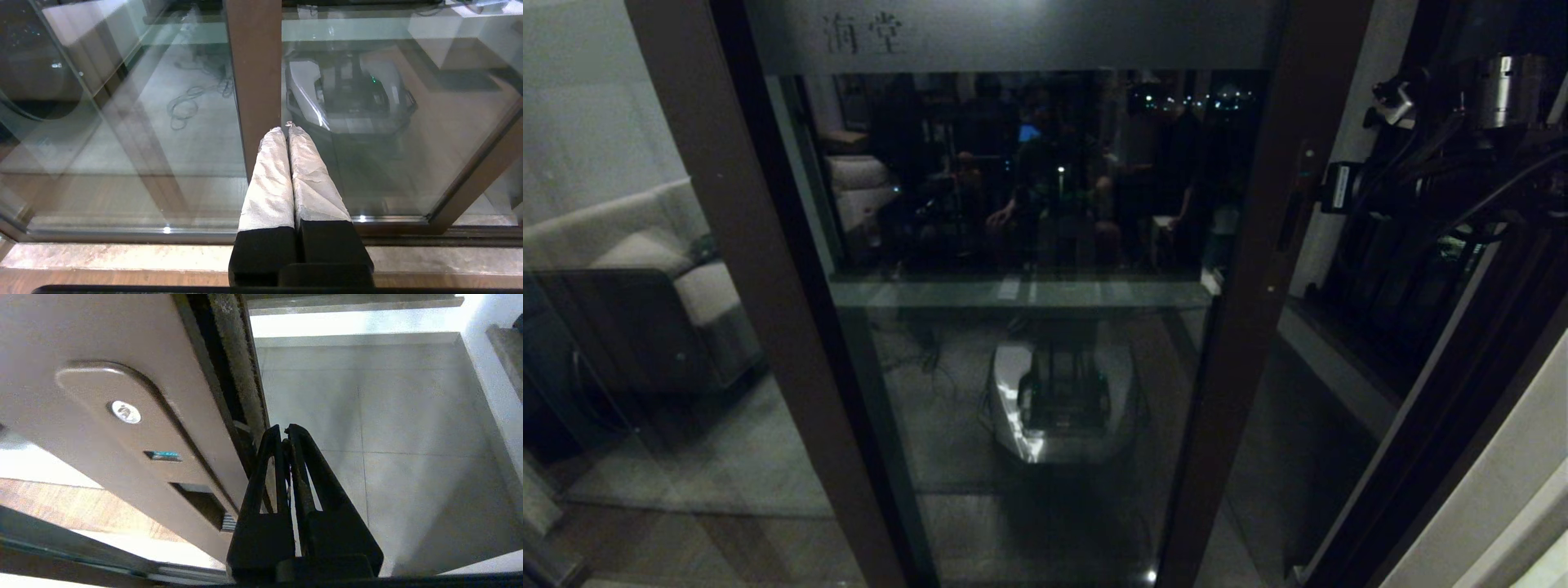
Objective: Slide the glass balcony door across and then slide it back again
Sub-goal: Open the slid door
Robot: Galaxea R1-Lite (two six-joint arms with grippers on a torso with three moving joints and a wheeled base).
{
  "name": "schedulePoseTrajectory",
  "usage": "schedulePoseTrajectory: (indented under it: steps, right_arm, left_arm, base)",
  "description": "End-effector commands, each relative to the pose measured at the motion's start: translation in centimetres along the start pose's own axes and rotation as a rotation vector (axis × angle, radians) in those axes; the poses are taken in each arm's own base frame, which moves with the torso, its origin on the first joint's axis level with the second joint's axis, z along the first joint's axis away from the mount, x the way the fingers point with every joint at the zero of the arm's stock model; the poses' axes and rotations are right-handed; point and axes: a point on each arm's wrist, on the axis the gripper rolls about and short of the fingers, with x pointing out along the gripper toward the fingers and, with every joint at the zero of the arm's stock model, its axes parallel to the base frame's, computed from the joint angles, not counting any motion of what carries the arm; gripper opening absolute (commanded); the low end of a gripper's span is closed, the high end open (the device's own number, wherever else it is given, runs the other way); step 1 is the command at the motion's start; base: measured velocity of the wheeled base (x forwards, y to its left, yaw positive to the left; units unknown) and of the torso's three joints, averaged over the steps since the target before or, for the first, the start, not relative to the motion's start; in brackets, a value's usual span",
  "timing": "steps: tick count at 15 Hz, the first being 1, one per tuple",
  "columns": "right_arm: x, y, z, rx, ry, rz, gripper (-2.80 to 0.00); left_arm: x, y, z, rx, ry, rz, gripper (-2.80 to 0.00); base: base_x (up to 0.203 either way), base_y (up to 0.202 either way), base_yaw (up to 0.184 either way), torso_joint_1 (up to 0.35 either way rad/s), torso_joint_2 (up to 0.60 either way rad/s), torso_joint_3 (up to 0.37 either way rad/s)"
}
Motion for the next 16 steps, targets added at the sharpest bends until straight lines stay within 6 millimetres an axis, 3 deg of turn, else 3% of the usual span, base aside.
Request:
schedulePoseTrajectory:
  steps: [1, 16]
  right_arm:
    - [0.3, 0.7, -0.2, -0.004, 0.005, 0.019, -2.80]
    - [0.4, 3.0, -0.2, -0.019, 0.005, 0.065, -2.80]
  left_arm:
    - [0.0, 0.0, 0.0, 0.000, 0.003, 0.000, -2.80]
    - [0.0, 0.0, 0.0, 0.000, 0.003, 0.000, -2.80]
  base:
    - [0.000, 0.000, 0.000, 0.000, 0.00, 0.000]
    - [0.000, 0.000, 0.000, 0.000, 0.00, 0.000]
